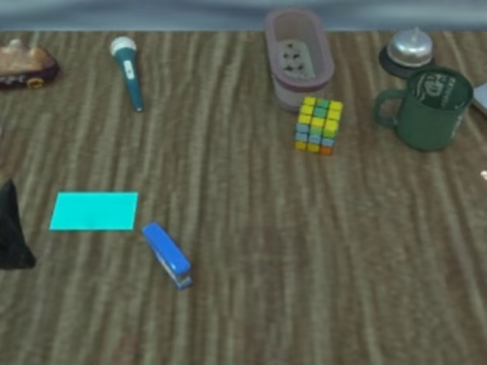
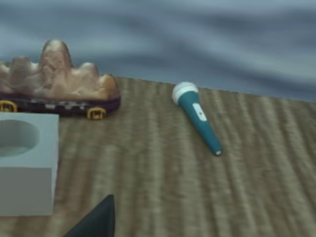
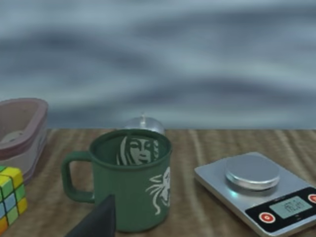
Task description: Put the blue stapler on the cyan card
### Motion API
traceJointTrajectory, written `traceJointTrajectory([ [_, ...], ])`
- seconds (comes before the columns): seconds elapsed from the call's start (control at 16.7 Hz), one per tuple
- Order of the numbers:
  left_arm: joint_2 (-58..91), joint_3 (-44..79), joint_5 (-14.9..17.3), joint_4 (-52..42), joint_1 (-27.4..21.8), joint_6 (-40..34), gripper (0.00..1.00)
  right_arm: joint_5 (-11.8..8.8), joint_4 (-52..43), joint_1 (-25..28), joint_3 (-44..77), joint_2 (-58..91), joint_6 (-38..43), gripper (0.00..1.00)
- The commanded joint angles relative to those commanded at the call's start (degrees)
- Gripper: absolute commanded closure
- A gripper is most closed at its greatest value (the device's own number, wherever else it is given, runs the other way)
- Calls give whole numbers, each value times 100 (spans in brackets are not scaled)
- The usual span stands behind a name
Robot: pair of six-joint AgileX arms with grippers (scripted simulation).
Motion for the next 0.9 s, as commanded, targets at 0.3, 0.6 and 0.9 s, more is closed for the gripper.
traceJointTrajectory([
  [0.3,2644,1937,-6,-1542,-656,-1494,0,0,0,0,0,0,0,0],
  [0.6,5661,4001,7,-3276,-1398,-3123,0,0,0,0,0,0,0,0],
  [0.9,7972,5802,33,-4713,-2041,-4512,0,0,0,0,0,0,0,0],
])
